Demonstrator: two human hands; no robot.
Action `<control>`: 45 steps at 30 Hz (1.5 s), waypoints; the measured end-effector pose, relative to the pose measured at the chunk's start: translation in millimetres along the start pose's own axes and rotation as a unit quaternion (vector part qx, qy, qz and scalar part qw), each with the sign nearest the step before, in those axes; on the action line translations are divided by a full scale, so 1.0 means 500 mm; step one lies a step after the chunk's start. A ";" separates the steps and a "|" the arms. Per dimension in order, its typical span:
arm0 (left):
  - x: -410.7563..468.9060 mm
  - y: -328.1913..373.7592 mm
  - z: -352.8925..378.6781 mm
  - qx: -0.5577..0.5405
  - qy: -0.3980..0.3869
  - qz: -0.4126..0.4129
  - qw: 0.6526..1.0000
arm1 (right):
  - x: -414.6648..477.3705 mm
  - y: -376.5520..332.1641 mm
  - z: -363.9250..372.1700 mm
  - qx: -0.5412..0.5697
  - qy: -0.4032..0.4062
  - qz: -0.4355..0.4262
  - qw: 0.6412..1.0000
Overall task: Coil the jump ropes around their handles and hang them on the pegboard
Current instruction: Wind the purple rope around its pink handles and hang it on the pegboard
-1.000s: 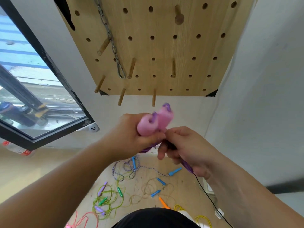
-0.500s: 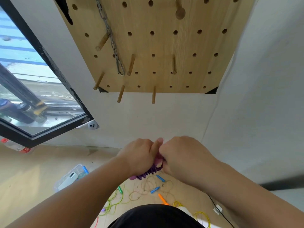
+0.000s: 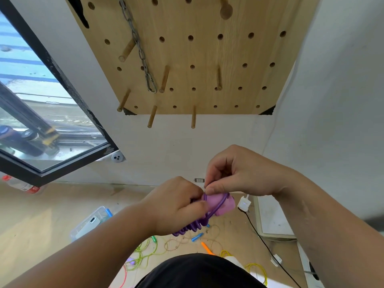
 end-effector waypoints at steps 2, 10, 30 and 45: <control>0.005 -0.012 0.001 0.036 0.018 -0.025 0.999 | -0.001 0.005 0.000 0.029 0.000 -0.004 1.000; -0.006 -0.029 -0.037 -0.033 0.076 -0.029 0.996 | -0.020 0.024 -0.013 0.013 0.069 0.015 0.997; -0.001 -0.035 -0.056 0.215 0.225 -0.164 0.936 | -0.062 0.051 0.010 -0.079 0.344 0.072 0.933; -0.022 -0.052 -0.054 0.009 0.278 -0.128 0.952 | -0.063 0.071 0.006 -0.013 0.421 -0.041 0.906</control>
Point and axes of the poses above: each hand's wrist, its own x-axis towards the middle knuckle, its own z-axis out of the palm, y = z × x, the point moved 8 cm from there along x, towards the middle knuckle, and after that the axes turned 14 degrees about -y, right-handed, at the moved point
